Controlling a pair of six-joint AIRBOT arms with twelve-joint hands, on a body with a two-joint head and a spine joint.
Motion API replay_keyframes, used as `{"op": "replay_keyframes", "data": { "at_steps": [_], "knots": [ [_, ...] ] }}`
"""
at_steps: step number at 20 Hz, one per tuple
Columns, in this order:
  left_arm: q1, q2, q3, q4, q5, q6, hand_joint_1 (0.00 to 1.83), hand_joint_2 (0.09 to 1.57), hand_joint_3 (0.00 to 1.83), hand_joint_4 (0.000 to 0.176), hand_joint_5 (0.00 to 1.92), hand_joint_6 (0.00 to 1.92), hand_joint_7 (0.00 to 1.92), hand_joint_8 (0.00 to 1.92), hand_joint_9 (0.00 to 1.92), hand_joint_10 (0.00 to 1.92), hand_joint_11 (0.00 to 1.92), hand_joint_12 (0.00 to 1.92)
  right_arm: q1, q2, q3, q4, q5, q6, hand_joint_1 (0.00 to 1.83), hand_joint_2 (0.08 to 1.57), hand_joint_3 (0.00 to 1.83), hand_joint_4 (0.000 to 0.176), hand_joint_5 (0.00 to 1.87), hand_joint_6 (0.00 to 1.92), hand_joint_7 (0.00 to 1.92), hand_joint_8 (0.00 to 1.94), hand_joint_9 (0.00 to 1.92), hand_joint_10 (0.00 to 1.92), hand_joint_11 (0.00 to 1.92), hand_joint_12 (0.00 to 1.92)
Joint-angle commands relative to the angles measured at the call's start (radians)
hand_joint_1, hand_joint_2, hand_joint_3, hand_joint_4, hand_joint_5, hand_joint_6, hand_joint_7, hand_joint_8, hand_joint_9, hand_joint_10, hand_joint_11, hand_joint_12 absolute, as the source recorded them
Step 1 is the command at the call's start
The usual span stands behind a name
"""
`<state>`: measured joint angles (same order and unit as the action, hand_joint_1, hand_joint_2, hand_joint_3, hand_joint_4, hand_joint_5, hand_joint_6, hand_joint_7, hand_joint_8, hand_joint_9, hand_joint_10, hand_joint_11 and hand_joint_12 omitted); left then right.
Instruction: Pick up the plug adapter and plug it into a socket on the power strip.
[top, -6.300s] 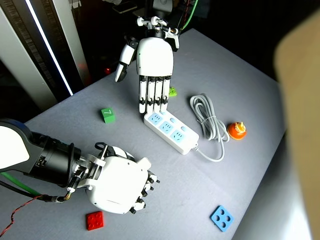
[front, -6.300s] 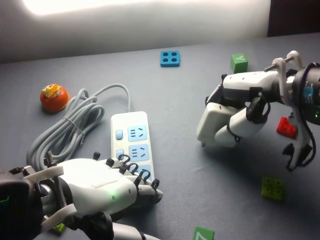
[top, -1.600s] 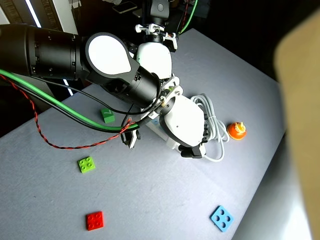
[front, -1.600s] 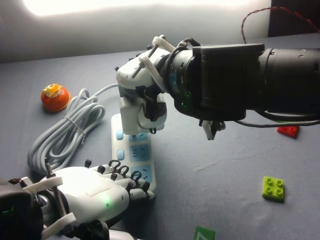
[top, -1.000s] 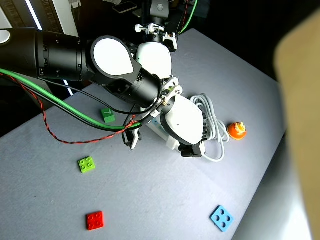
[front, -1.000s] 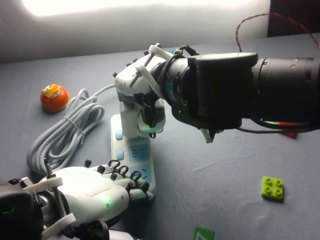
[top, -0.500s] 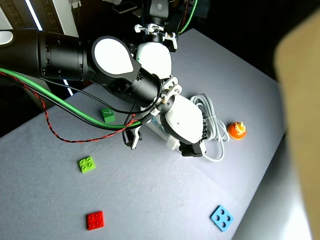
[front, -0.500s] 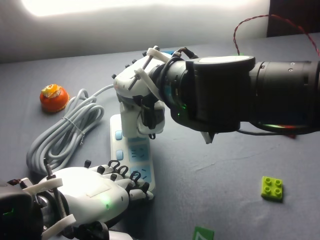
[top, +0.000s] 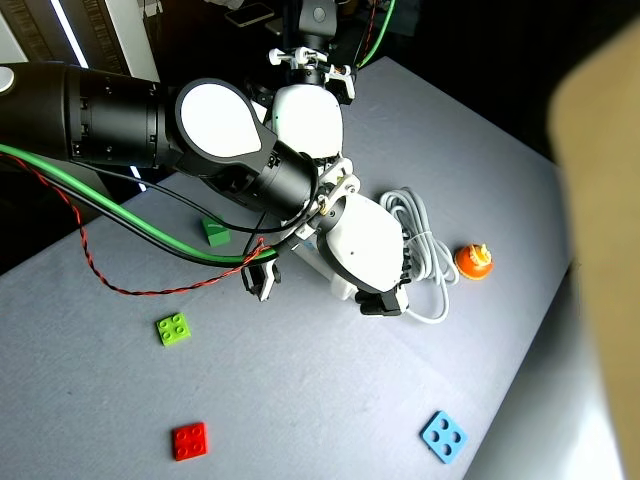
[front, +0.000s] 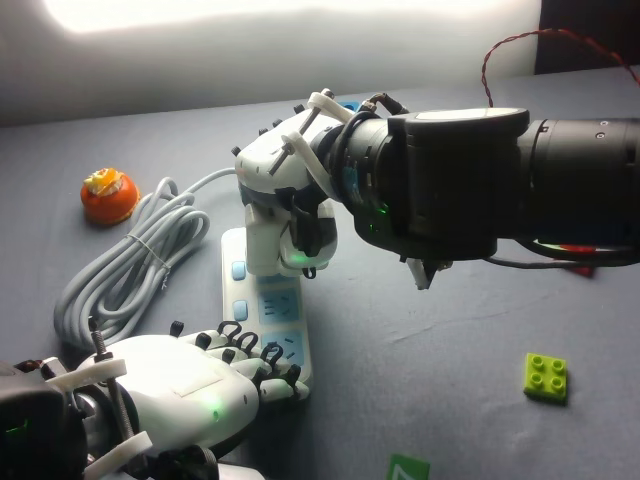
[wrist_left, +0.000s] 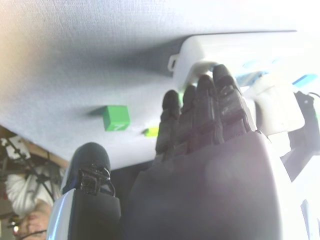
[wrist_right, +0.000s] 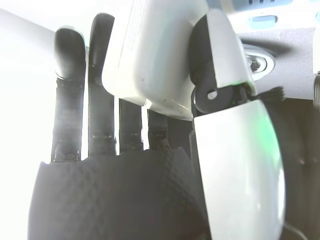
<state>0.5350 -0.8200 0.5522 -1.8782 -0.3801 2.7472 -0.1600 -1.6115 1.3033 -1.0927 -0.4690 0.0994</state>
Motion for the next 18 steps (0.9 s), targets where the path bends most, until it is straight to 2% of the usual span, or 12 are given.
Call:
{"op": "replay_keyframes", "data": {
  "at_steps": [1, 3, 6, 8, 9, 10, 11, 12, 13, 16, 18],
  "knots": [
    [0.008, -0.003, -0.004, -0.020, 0.004, -0.005, 0.00, 1.26, 0.00, 0.000, 0.17, 0.01, 0.13, 0.00, 0.13, 0.00, 0.00, 0.42, -0.004, 0.001, -0.010, -0.004, 0.042, -0.002, 1.21, 1.20, 0.00, 0.000, 0.76, 1.14, 0.89, 1.32, 0.77, 1.15, 0.52, 1.67],
    [0.008, -0.003, -0.004, -0.020, 0.004, -0.005, 0.00, 1.26, 0.00, 0.000, 0.16, 0.00, 0.12, 0.00, 0.12, 0.00, 0.00, 0.42, -0.004, 0.003, -0.010, -0.004, 0.042, -0.001, 1.20, 1.21, 0.00, 0.000, 0.74, 1.19, 0.88, 1.33, 0.77, 1.16, 0.54, 1.67],
    [0.008, -0.003, -0.005, -0.020, 0.004, -0.005, 0.00, 1.26, 0.00, 0.000, 0.16, 0.00, 0.12, 0.00, 0.12, 0.00, 0.00, 0.42, -0.004, 0.007, -0.010, -0.004, 0.046, 0.001, 1.16, 1.26, 0.00, 0.000, 0.61, 1.40, 0.83, 1.36, 0.69, 1.11, 0.50, 1.67],
    [0.008, -0.002, -0.004, -0.020, 0.004, -0.005, 0.02, 1.26, 0.00, 0.000, 0.15, 0.00, 0.12, 0.00, 0.13, 0.00, 0.00, 0.42, -0.003, 0.010, -0.011, -0.004, 0.051, 0.001, 1.15, 1.24, 0.00, 0.000, 0.69, 1.34, 0.82, 1.33, 0.64, 1.03, 0.49, 1.63],
    [0.008, -0.002, -0.004, -0.020, 0.004, -0.005, 0.00, 1.26, 0.00, 0.000, 0.14, 0.00, 0.11, 0.00, 0.12, 0.00, 0.00, 0.41, -0.002, 0.011, -0.011, -0.004, 0.053, 0.000, 1.08, 1.22, 0.00, 0.000, 0.76, 1.29, 0.72, 0.83, 0.61, 0.99, 0.43, 1.63],
    [0.008, -0.002, -0.005, -0.020, 0.004, -0.005, 0.00, 1.26, 0.00, 0.000, 0.14, 0.00, 0.11, 0.00, 0.12, 0.00, 0.00, 0.41, -0.001, 0.012, -0.011, -0.004, 0.054, -0.001, 1.06, 1.20, 0.00, 0.000, 0.80, 1.26, 0.77, 0.53, 0.61, 0.93, 0.41, 1.62],
    [0.008, -0.002, -0.005, -0.020, 0.004, -0.005, 0.00, 1.26, 0.00, 0.000, 0.15, 0.00, 0.12, 0.00, 0.13, 0.00, 0.00, 0.42, -0.001, 0.012, -0.011, -0.004, 0.054, -0.003, 1.01, 1.13, 0.00, 0.000, 0.66, 0.69, 0.77, 0.37, 0.58, 0.87, 0.38, 1.60],
    [0.008, -0.002, -0.005, -0.020, 0.004, -0.005, 0.00, 1.25, 0.00, 0.000, 0.15, 0.00, 0.12, 0.00, 0.13, 0.00, 0.00, 0.41, -0.001, 0.013, -0.011, -0.004, 0.054, -0.004, 0.99, 1.09, 0.00, 0.000, 0.71, 0.39, 0.79, 0.24, 0.60, 0.78, 0.37, 1.58],
    [0.008, -0.002, -0.005, -0.020, 0.004, -0.005, 0.00, 1.25, 0.00, 0.000, 0.14, 0.00, 0.10, 0.00, 0.11, 0.00, 0.00, 0.36, -0.001, 0.013, -0.011, -0.004, 0.054, -0.004, 0.99, 1.09, 0.00, 0.000, 0.74, 0.22, 0.81, 0.13, 0.60, 0.72, 0.35, 1.58],
    [0.009, -0.001, -0.005, -0.020, 0.006, -0.005, 0.00, 1.26, 0.00, 0.000, 0.15, 0.00, 0.11, 0.00, 0.12, 0.00, 0.00, 0.41, -0.001, 0.015, -0.011, -0.004, 0.054, -0.007, 0.89, 1.10, 0.00, 0.000, 0.70, 0.03, 0.72, 0.01, 0.57, 0.52, 0.35, 1.43],
    [0.010, -0.001, -0.005, -0.020, 0.006, -0.005, 0.00, 1.25, 0.00, 0.000, 0.16, 0.00, 0.12, 0.00, 0.13, 0.00, 0.00, 0.44, 0.001, 0.019, -0.011, -0.004, 0.056, -0.007, 0.88, 1.06, 0.00, 0.000, 0.61, 0.00, 0.64, 0.00, 0.56, 0.26, 0.28, 1.31]
  ]
}}
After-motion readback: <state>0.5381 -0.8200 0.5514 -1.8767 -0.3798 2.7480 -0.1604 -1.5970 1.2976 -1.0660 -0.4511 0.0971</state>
